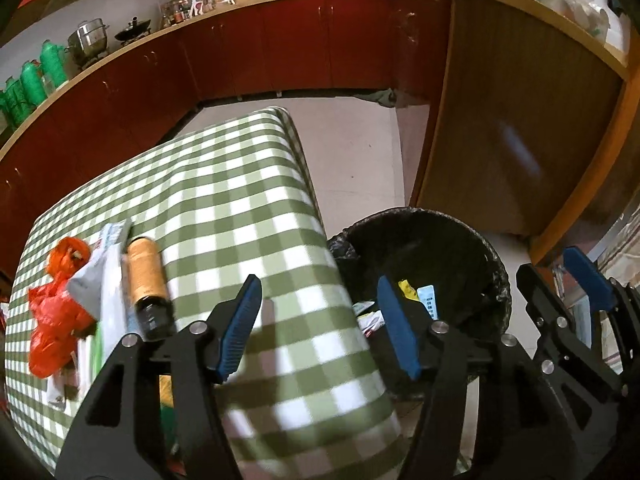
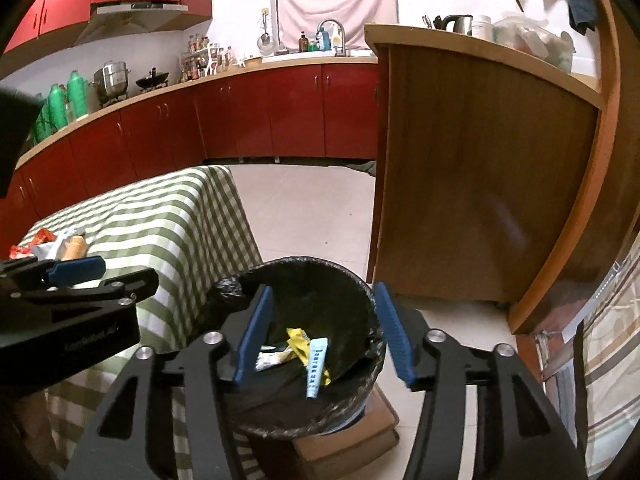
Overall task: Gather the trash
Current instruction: 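Open the right tool over the bin while the left tool carries the white tube there, then open the left tool to drop the white tube into the bin, then move both open tools back over the trash pile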
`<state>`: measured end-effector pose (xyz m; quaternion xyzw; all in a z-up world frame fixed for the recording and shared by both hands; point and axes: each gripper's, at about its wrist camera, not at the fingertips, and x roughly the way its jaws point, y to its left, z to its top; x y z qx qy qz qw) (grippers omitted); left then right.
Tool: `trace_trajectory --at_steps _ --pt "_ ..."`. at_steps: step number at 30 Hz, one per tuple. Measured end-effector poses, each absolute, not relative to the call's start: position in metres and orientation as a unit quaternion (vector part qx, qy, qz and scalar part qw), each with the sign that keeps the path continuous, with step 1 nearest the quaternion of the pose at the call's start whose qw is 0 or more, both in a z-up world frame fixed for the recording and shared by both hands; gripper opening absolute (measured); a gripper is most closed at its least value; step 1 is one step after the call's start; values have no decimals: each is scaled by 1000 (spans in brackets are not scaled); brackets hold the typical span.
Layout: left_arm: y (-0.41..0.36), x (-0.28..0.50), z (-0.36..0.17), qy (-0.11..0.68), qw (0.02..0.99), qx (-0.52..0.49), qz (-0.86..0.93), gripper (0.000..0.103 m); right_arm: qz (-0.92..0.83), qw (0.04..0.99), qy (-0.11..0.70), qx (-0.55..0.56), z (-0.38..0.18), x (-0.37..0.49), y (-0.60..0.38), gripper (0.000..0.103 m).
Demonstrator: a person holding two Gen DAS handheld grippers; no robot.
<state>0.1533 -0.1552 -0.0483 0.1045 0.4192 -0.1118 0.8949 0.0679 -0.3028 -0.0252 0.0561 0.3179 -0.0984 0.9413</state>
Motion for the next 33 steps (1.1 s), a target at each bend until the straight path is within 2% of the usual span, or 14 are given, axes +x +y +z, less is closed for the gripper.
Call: trace_trajectory --at_steps 4,8,13,23,33 --pt "-137 138 -39 416 897 96 -112 61 -99 946 305 51 -16 55 -291 68" --pt "-113 121 -27 403 904 96 -108 65 -81 948 301 59 -6 45 -276 70" --pt "-80 107 -15 398 908 88 -98 66 -51 951 300 50 2 37 -248 76" --pt "2 82 -1 394 915 67 -54 71 12 952 306 20 4 29 -188 76" --pt "68 69 -18 414 909 53 1 73 59 943 327 -4 -7 29 -140 76"
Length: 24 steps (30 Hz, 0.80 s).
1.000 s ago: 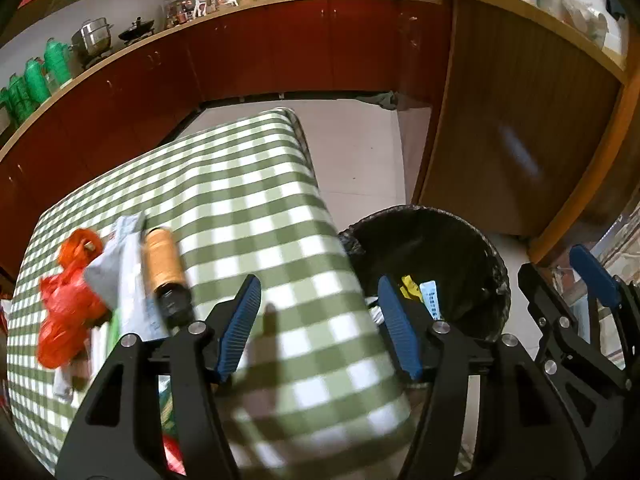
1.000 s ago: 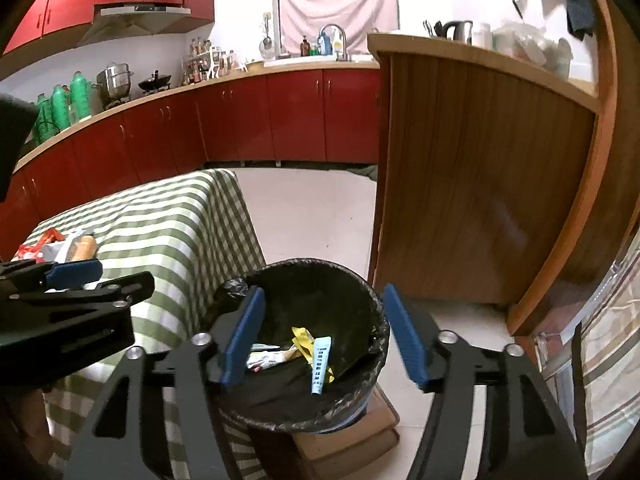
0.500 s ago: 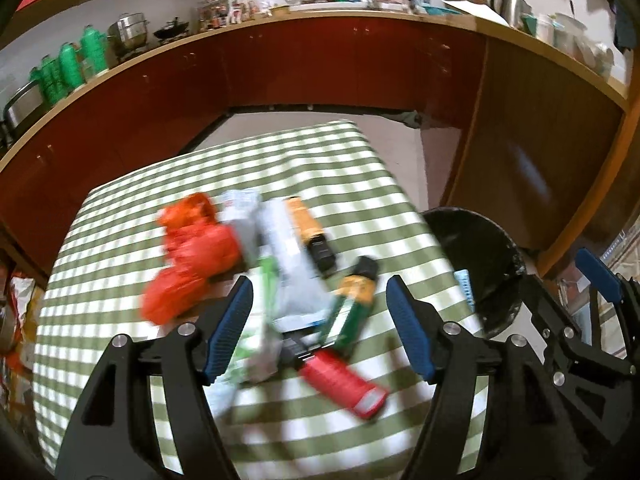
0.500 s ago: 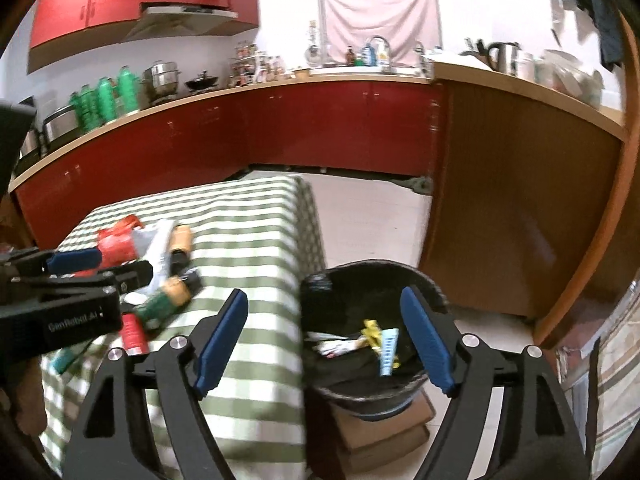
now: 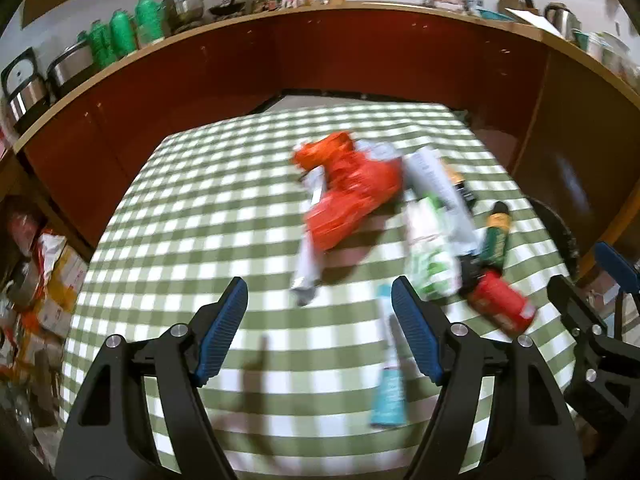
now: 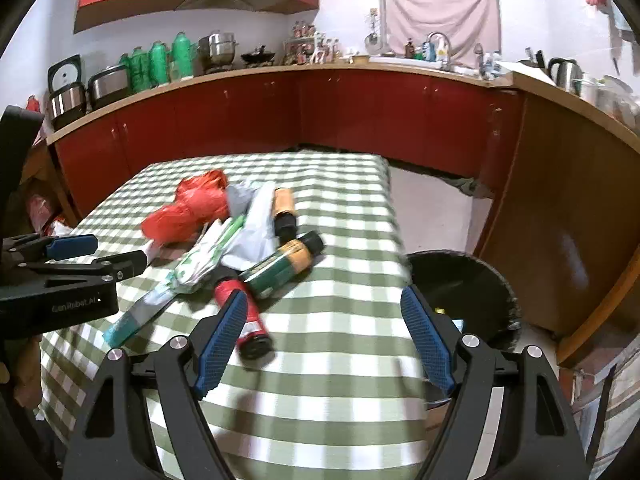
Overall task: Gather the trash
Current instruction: 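Move both open tools back over the trash pile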
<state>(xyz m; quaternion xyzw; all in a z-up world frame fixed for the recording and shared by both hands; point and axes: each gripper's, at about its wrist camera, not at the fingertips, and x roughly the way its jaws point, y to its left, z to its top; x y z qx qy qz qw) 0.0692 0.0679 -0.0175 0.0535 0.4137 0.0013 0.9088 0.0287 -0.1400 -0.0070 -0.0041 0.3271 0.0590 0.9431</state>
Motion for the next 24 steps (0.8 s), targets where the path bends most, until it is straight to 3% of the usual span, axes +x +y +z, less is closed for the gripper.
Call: trace_trajectory --at_steps 10,12,20,24 --pt "96 64 -29 430 902 36 13 74 93 929 356 -32 -14 38 -107 76" --pt "99 65 -30 432 901 32 13 75 97 926 363 -37 -15 41 -104 72" --pt "106 64 -34 438 899 23 14 78 109 910 396 -48 -25 48 -97 39" --pt "106 61 -34 438 899 21 14 78 114 911 393 -54 -24 43 -93 33"
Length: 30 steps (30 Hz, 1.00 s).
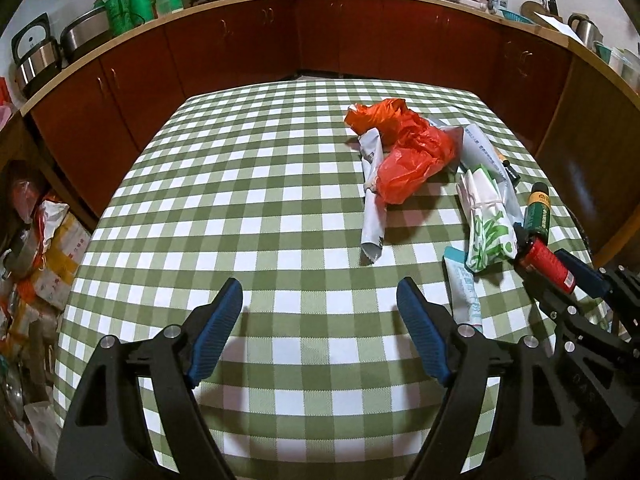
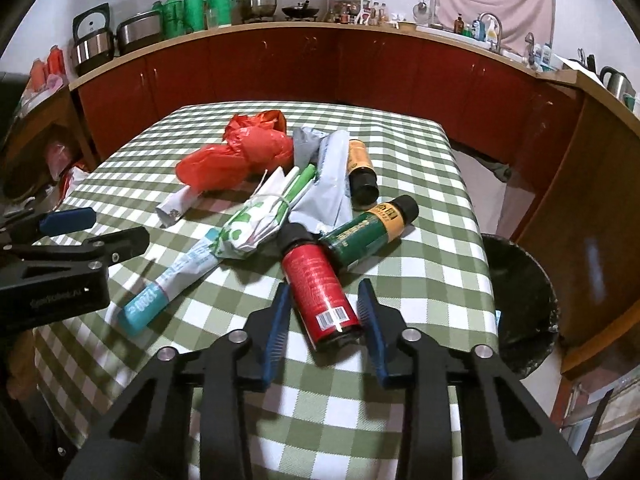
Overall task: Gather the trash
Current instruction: 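Move both open tools back over the trash pile, then grasp the red spray can with the right tool while the left tool grasps the teal toothpaste tube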
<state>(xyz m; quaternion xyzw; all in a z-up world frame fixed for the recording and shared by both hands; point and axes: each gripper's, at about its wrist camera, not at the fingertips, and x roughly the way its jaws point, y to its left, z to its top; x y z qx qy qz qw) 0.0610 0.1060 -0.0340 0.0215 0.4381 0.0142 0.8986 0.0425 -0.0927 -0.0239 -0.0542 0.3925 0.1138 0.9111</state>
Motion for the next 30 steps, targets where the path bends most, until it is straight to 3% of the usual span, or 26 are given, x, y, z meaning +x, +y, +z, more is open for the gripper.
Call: trace_trajectory --at_steps 5,17,23,26,27,29,30 --pt "102 58 -30 433 901 21 10 78 116 913 386 -58 -24 33 -92 27" --pt "80 44 -22 423 905 31 -5 78 116 912 392 -25 -24 19 -115 27" --pt "80 40 -24 427 904 31 -2 78 119 914 388 -25 -21 23 -112 40" --pt "80 38 -24 427 904 31 -2 78 119 914 387 -26 -21 26 -110 40" --pt "80 37 -23 426 904 30 -3 78 119 914 387 -26 -21 28 -111 40" --pt "79 36 -21 424 905 28 -6 78 117 914 387 -28 -22 28 -110 25" --pt "78 35 -21 424 905 27 -8 79 117 915 386 -29 -22 28 -110 25"
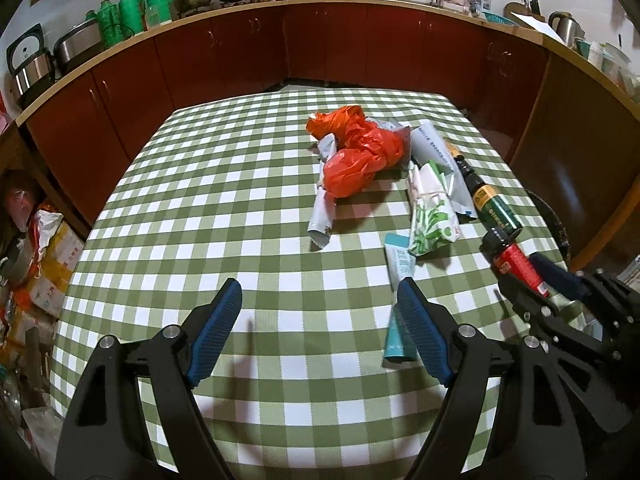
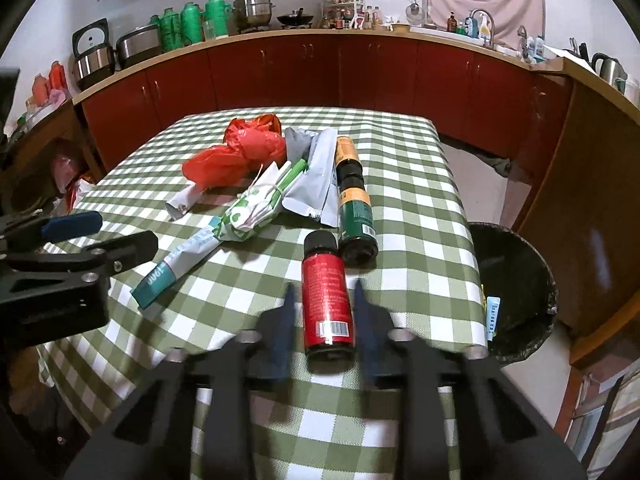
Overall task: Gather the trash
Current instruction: 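Grasp the red spray can with the right tool while the left tool grasps the teal toothpaste tube, then carry the red can and teal tube over the black bin with both tools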
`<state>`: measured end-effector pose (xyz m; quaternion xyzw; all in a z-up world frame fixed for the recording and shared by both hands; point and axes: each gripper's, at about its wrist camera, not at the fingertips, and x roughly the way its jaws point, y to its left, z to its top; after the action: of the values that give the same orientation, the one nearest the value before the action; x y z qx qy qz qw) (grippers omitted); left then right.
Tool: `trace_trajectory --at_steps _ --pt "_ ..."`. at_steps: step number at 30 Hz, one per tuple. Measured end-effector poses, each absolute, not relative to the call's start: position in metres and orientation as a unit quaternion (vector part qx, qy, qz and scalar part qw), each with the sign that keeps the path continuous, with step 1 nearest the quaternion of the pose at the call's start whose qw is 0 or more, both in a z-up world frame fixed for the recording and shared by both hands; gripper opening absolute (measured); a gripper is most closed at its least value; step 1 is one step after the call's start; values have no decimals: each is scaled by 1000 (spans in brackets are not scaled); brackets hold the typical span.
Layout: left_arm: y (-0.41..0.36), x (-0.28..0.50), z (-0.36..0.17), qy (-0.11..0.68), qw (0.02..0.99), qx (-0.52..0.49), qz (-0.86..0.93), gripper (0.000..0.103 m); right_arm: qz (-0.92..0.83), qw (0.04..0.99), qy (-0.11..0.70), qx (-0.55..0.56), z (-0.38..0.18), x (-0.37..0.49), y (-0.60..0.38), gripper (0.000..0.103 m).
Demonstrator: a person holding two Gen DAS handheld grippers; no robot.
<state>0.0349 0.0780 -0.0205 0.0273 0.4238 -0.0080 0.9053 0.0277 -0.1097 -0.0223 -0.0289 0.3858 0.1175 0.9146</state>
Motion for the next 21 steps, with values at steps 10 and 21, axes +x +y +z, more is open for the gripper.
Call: trace_trajectory --at_steps 10,21 --pt "56 36 -30 429 902 43 -24 80 112 918 379 -28 -22 21 -117 25" --pt "43 33 -44 428 900 58 -58 10 119 919 375 -27 -22 17 -118 25"
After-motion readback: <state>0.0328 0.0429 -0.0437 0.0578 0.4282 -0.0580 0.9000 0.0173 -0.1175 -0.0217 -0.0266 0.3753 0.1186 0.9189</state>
